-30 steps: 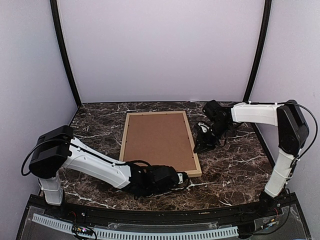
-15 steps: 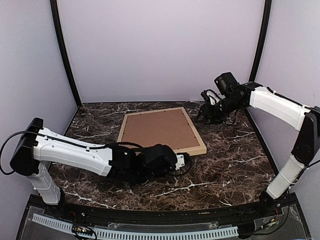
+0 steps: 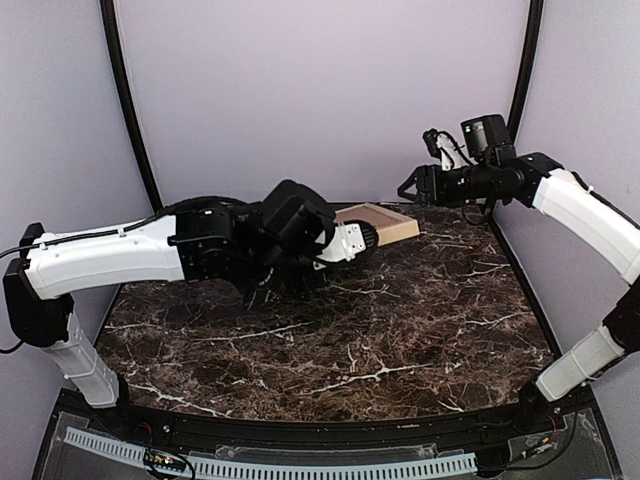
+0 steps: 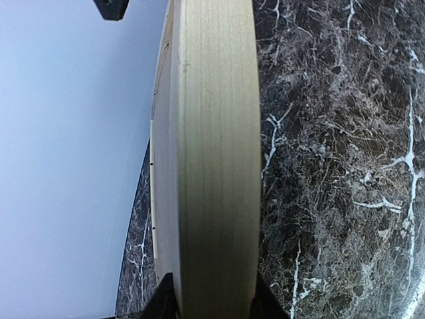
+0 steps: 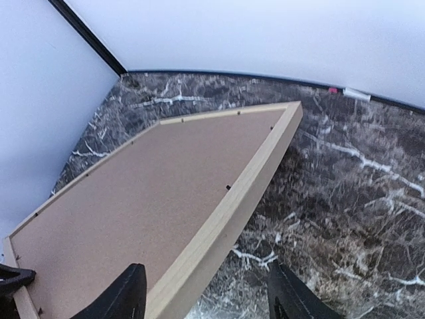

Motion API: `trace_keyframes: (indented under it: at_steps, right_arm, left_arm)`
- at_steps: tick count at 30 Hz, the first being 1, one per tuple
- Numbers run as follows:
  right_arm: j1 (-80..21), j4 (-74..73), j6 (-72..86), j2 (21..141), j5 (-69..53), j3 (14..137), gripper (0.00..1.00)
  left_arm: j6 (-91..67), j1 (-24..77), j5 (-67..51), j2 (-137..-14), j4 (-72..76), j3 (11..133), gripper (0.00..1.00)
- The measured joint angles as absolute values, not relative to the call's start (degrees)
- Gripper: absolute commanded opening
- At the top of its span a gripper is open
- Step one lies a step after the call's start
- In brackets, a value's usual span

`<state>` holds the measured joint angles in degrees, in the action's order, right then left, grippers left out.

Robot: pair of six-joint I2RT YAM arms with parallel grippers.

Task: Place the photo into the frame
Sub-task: Pass from the left arm to the right

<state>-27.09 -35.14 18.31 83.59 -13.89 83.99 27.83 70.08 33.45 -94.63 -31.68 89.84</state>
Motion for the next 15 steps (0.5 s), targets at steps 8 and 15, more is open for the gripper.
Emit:
trace_keyframes:
  at_steps: [8, 15]
  right_arm:
    - [-26.7, -28.0, 15.6, 79.4, -10.7, 84.0, 0.75]
    - [-26.6, -24.3, 11.2, 79.3, -12.7, 82.8, 0.74]
  left_arm:
    - [28.2, 64.7, 31.0, -92.8, -38.0, 103.5, 0.0]
    - [28.7, 62.8, 31.2, -90.1, -45.1, 109.1, 0.0]
